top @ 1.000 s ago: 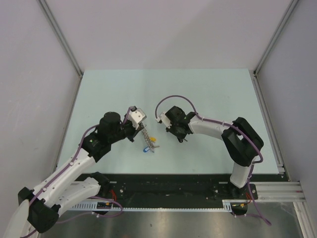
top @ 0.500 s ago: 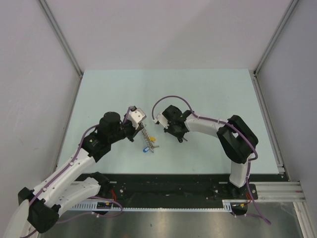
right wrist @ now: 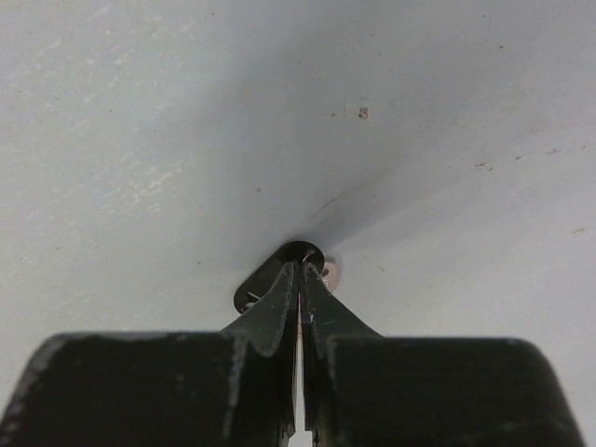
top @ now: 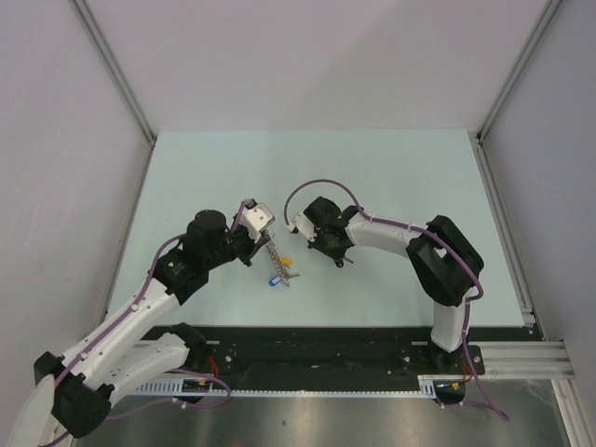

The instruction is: Put the keys on the keyring

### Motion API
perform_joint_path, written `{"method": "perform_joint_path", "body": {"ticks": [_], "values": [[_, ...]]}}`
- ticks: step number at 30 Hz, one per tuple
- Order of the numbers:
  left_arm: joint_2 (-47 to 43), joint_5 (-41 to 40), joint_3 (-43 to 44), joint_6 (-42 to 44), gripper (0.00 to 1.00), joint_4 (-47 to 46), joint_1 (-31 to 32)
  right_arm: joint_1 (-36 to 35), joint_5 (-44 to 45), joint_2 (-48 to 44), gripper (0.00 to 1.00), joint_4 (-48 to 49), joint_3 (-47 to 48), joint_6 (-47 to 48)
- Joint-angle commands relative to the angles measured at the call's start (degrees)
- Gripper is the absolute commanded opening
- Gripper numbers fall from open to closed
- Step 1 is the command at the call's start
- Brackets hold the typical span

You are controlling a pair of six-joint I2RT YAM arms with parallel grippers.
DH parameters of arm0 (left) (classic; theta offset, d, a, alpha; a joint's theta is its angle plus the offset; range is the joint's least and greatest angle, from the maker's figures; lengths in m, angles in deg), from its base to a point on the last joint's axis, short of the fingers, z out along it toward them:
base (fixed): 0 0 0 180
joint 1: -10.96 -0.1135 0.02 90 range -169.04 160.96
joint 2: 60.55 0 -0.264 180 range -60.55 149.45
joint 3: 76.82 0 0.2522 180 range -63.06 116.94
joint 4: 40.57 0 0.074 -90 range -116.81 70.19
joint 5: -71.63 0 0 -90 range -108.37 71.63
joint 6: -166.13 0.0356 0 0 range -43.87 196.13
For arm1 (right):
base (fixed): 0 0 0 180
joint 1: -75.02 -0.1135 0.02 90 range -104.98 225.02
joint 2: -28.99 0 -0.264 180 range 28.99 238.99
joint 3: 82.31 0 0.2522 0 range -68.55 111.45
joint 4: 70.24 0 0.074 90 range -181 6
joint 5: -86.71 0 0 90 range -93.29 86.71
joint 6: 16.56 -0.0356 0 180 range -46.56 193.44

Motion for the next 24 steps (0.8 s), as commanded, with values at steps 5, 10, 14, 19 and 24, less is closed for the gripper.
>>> {"method": "perform_joint_path", "body": {"ticks": [5,10,14,19,24], "values": [[-1.2,0.6,0.3,1.3,0.00,-2.3,-0.4,3.1,-8.2,-12.5,0.00,-0.5,-1.1,-3.1],[-1.7,2.3,0.1,1.8,0.00,-2.8,-0.4,4.9,-15.2,-19.9,0.00,4.6,-6.1,-5.0],[-2.3,4.6,-0.2,2.8,0.00,-3.6,-0.4,7.5,-25.5,-26.3,0.00,10.0,-11.2,-5.7],[-3.0,10.3,-0.7,4.7,0.00,-5.1,-0.4,10.7,-34.8,-33.0,0.00,16.6,-15.9,-6.0],[-2.1,16.2,0.1,5.8,0.00,-6.3,-0.4,12.5,-43.6,-36.5,0.00,21.2,-18.4,-7.0]]}}
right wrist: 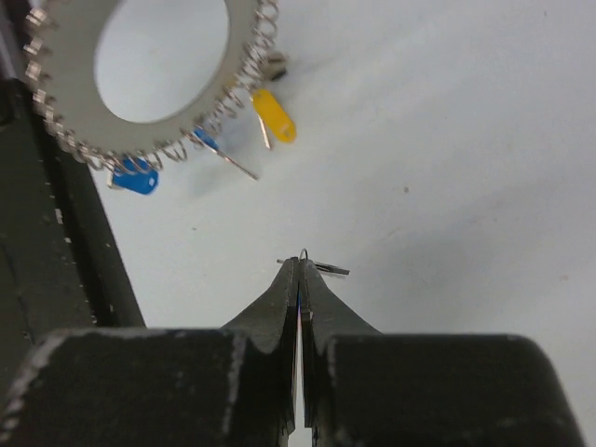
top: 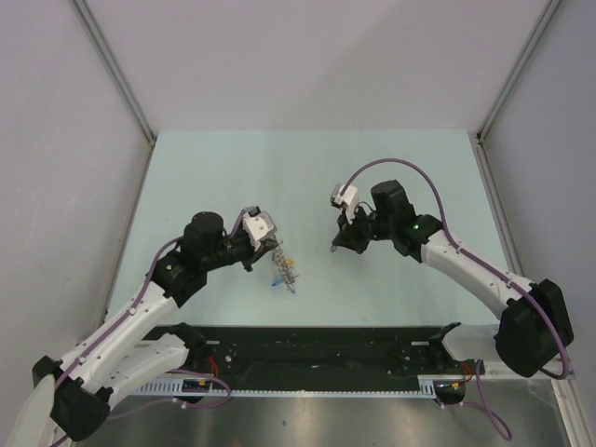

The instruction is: Put the keys on the keyring

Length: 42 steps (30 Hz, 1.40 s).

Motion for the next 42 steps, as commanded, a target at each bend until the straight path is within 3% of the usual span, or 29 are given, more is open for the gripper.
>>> {"method": "perform_joint_path", "body": {"ticks": [1,12,24,42], "values": [[-0.2,8.1,1.0,2.8,0.00,-5.8,-0.4,1.0,-11.3,-3.9,0.00,7.9,-1.5,-1.5],[4.9,15.1,6.8,10.1,0.00,-3.6,1.7,1.6,-21.1,-7.5,0.00,13.0,-2.7,-5.3],[6.9,24.4,3.5,12.1,0.00,-8.0,1.9,-2.6,-18.5,-9.2,0.00,12.8,-2.8,-2.2],[7.5,22.6,0.5,12.1,0.00,-9.7,1.9,-4.7,-16.5,-7.5,0.00,12.1,-2.7,-1.1]]}}
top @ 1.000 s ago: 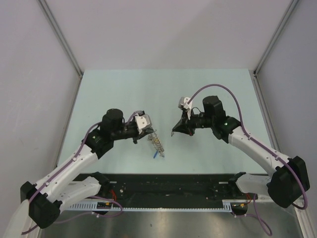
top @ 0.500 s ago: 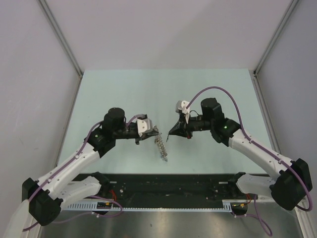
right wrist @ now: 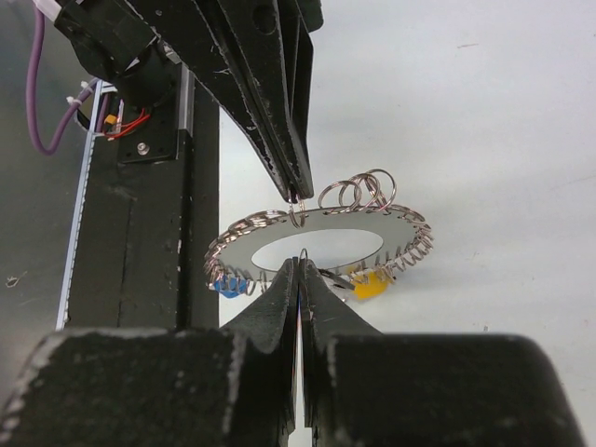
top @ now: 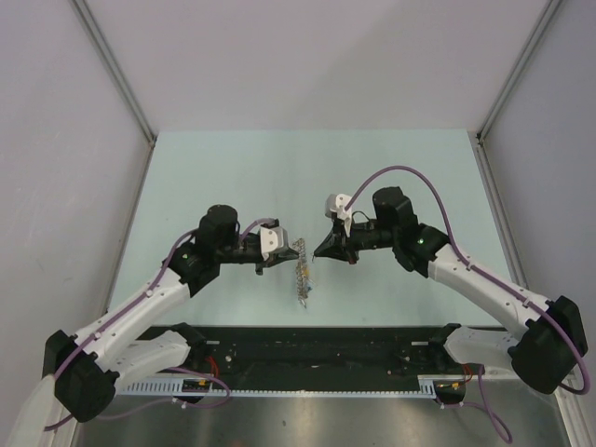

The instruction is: Put the keys on the keyring

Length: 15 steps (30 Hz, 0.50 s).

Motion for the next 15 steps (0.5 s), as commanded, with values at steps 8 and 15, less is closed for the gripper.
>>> {"method": "perform_joint_path", "body": {"ticks": [8,15], "values": [[-0.1,0.6,-0.6,1.5,0.00,-4.1,0.3,0.1,1.8,-0.2,0.00,1.2,0.1,1.2],[0.4,1.8,-0.8,0.5,0.00,-5.2,0.4,-2.2,3.2,0.3,0.00,0.7,0.1,4.1]]}}
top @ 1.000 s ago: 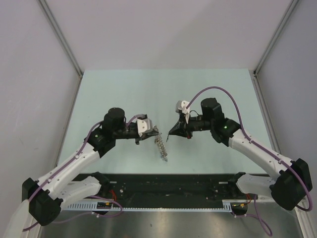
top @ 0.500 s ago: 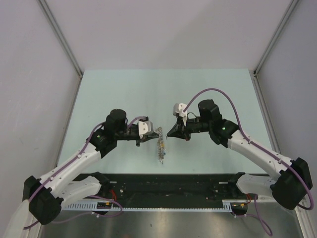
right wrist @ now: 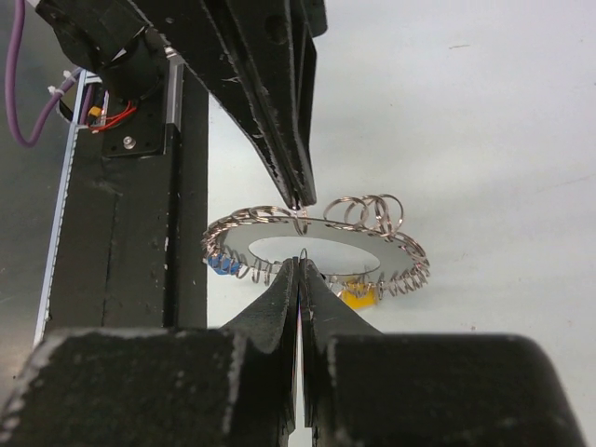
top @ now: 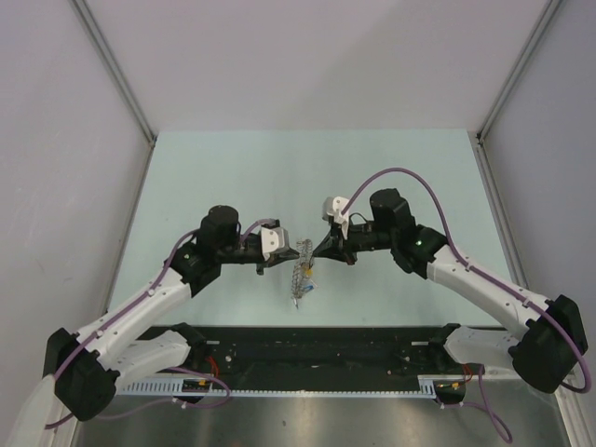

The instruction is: Put the keys on the keyring

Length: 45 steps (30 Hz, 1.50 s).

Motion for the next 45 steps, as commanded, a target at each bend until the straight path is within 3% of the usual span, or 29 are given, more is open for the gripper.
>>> {"method": "perform_joint_path", "body": {"ticks": [1,45], "values": [[0.0,2.4,0.1,0.2,0.00,-4.0,0.3,-1.3,0.8,0.1,0.00,0.9,0.2,2.5],[-0.1,3.3,0.1,1.4,0.00,-3.1,0.4,-2.9,2.2,0.8,0.00,3.5,0.1,2.6]]}}
